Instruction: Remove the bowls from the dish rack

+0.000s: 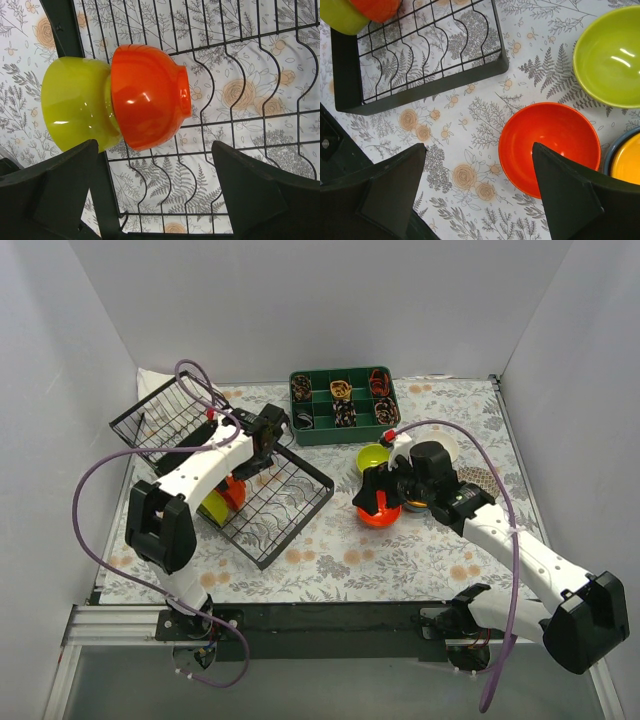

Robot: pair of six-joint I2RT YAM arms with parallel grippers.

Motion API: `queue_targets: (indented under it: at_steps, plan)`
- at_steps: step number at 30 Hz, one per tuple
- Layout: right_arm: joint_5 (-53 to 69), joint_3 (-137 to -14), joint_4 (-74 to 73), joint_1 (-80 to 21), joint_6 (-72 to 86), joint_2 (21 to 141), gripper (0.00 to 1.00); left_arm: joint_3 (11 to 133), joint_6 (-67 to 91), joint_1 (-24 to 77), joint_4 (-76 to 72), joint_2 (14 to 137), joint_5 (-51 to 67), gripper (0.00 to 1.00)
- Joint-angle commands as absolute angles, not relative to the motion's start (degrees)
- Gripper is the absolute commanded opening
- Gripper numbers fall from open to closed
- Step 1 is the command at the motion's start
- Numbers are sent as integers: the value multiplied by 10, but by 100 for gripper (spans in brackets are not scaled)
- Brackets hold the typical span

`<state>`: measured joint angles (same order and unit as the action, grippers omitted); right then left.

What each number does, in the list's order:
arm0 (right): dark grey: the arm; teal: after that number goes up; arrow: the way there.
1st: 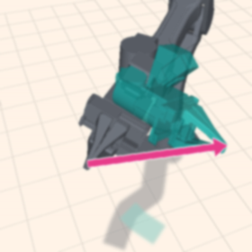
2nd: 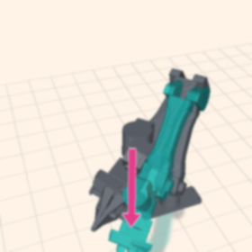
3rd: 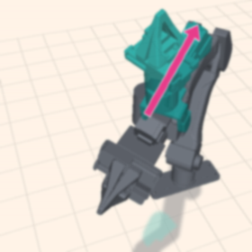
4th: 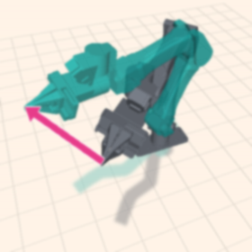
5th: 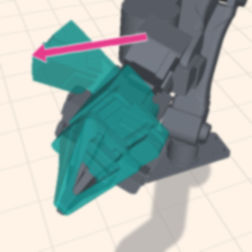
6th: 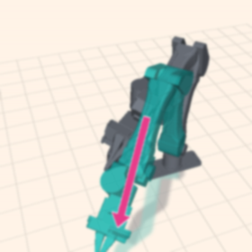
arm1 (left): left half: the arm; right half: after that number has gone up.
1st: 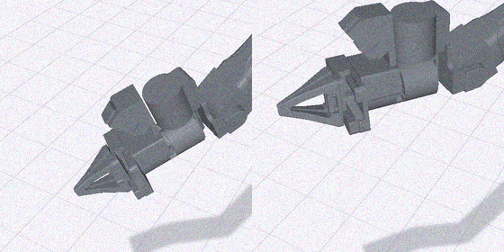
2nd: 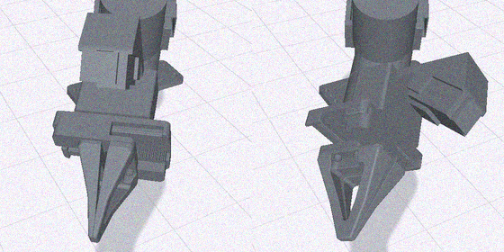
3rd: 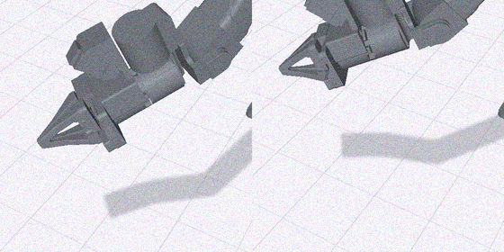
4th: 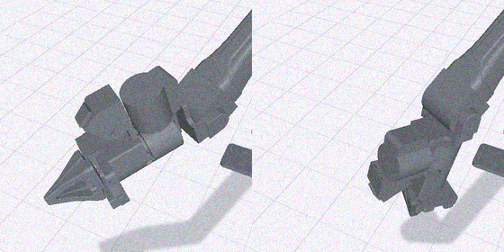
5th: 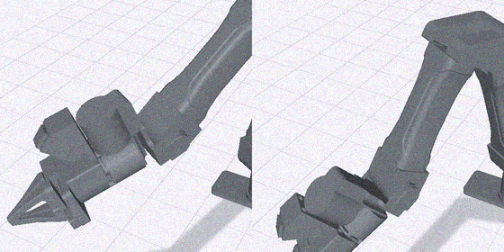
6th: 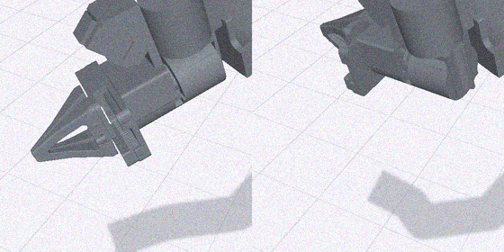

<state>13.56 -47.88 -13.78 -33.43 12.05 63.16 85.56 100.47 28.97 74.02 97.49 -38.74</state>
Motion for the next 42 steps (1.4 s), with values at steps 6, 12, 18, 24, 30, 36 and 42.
queue_targets:
  at_steps: [6,12,18,24,30,36,42]
  plan:
    - [127,-443,-134,-337,82,593,95,901,1036,282,796,1025,-454,97]
    - [132,-431,-134,-336,69,591,95,905,1037,267,796,1046,-455,96]
    - [132,-421,-133,-337,58,584,95,911,1036,256,796,1063,-452,95]
    - [130,-418,-132,-337,54,589,95,911,1044,254,796,1076,-440,91]
    - [131,-416,-127,-336,54,592,95,897,1051,253,792,1081,-438,85]
    - [132,-411,-125,-336,55,593,95,885,1054,251,784,1081,-437,81]
    - [132,-409,-124,-337,55,593,95,872,1060,249,777,1075,-428,75]
